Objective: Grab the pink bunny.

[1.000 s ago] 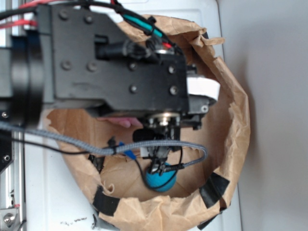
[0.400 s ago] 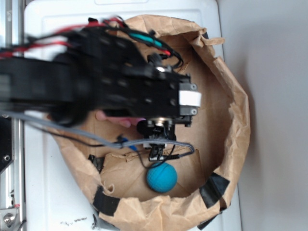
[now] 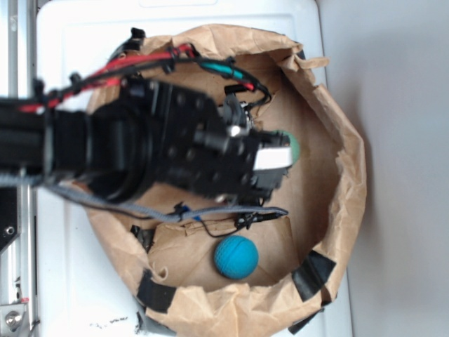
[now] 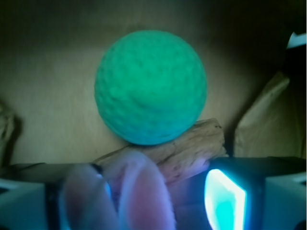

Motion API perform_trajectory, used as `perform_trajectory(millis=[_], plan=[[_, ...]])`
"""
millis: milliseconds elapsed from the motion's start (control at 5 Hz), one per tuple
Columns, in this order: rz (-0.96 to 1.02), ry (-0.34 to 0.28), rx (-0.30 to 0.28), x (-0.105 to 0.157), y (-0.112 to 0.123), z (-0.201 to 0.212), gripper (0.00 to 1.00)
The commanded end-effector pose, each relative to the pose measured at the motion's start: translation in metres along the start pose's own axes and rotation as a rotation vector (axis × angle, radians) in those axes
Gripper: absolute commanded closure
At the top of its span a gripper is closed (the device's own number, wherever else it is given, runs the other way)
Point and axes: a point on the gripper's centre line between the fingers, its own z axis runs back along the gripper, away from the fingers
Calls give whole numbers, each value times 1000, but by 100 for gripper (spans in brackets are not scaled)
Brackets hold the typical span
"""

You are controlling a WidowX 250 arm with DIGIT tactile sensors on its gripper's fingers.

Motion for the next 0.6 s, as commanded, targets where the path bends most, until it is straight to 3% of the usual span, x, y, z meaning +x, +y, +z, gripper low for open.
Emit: perform_trajectory(millis=[0,400], plan=[[31,80,-88,-25,3,48,100],[38,158,-161,-23,9,101,100]])
